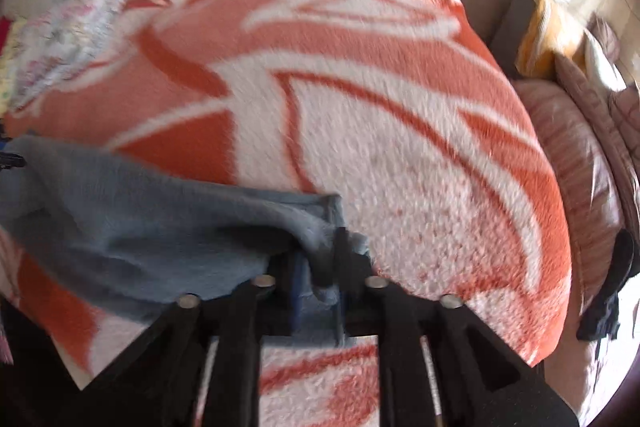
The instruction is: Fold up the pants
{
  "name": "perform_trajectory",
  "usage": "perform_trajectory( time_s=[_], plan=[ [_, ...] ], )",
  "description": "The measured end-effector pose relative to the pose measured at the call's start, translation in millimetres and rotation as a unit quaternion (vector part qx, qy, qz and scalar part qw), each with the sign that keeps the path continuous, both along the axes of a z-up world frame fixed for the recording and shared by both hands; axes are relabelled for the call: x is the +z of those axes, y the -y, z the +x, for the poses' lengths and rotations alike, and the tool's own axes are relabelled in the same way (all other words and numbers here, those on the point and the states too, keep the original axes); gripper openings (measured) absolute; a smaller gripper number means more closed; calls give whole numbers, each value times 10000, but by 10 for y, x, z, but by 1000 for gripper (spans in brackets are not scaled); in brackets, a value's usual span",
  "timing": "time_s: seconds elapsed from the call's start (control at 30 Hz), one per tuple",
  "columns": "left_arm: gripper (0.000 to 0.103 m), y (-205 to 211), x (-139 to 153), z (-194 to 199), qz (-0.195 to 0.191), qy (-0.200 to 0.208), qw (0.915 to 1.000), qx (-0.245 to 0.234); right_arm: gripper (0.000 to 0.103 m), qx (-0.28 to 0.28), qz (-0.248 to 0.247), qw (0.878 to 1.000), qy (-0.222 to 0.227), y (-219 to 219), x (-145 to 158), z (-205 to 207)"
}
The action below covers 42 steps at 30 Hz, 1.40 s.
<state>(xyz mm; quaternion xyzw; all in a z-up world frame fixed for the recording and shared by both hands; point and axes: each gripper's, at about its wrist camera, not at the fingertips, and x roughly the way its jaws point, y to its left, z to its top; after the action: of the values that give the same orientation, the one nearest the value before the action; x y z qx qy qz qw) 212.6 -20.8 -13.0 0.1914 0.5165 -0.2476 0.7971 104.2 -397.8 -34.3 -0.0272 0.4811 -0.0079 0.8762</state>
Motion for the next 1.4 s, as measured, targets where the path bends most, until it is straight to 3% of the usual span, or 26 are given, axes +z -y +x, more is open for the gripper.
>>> perform_trajectory(
  time_s=[0.03, 0.07, 0.1, 0.2, 0.3, 0.4, 0.53, 0.63, 0.7, 0.8, 0.83, 0.97, 1.07, 1.13, 1.2, 1.27, 1.3, 1.33, 1.37, 1.4],
  plan=[
    [35, -86, 38, 24, -102, 46, 9997, 197, 43, -35, 19, 10000, 61, 2, -7, -11],
    [46, -161, 87, 11, -151, 131, 9992, 345, 57, -117, 49, 9998, 181, 10, 6, -54],
    [47, -249, 149, -19, -211, 254, 9982, 496, 61, -149, 125, 9993, 320, 18, 46, -105],
    [47, -524, 322, -248, -533, 511, 9936, 852, 61, 57, 634, 9957, 675, -7, 182, -304],
    [48, -756, 405, -644, -1053, 527, 9850, 1262, 61, 101, 967, 9933, 629, -56, 124, -444],
    [56, -940, 297, -1097, -1668, 404, 9691, 1773, 61, -7, 1672, 9843, 559, -48, -45, -560],
    [56, -1216, -72, -1441, -2294, -80, 9312, 2832, 61, -261, 1994, 9785, 468, -57, -248, -530],
    [56, -1580, -373, -1622, -2880, -452, 8755, 3853, 61, -524, 2279, 9715, 394, -17, -355, -442],
    [56, -1879, -508, -1775, -3162, -445, 8302, 4570, 61, -679, 2392, 9675, 456, 7, -377, -417],
    [56, -2223, -594, -1907, -3428, -344, 7830, 5179, 61, -862, 2602, 9600, 577, 35, -408, -390],
    [56, -2315, -609, -1931, -3503, -326, 7724, 5287, 61, -892, 2617, 9592, 594, 31, -417, -380],
    [56, -2631, -544, -2093, -3153, 38, 7463, 5861, 61, -1018, 2582, 9587, 618, -1, -444, -340],
    [56, -2962, -502, -2324, -3059, 327, 7118, 6314, 61, -1090, 2610, 9565, 720, -10, -450, -355],
    [56, -3164, -517, -2404, -3013, 362, 6953, 6515, 59, -1114, 2609, 9558, 773, -8, -454, -346],
    [57, -3419, -544, -2492, -3039, 470, 6712, 6744, 44, -1100, 2535, 9579, 784, -24, -439, -321],
    [56, -3616, -571, -2549, -3020, 541, 6547, 6909, 32, -1045, 2476, 9600, 786, -59, -416, -289],
    [56, -3707, -582, -2583, -3059, 601, 6487, 6942, 22, -1036, 2419, 9612, 830, -81, -389, -293],
    [51, -3770, -575, -2567, -3041, 690, 6482, 6947, 18, -1010, 2386, 9619, 869, -99, -365, -300],
    [33, -3784, -566, -2542, -2936, 709, 6516, 6958, 16, -984, 2326, 9632, 917, -122, -331, -307],
    [23, -3808, -556, -2490, -2763, 678, 6568, 6983, 14, -951, 2254, 9647, 972, -149, -284, -312]
  ],
)
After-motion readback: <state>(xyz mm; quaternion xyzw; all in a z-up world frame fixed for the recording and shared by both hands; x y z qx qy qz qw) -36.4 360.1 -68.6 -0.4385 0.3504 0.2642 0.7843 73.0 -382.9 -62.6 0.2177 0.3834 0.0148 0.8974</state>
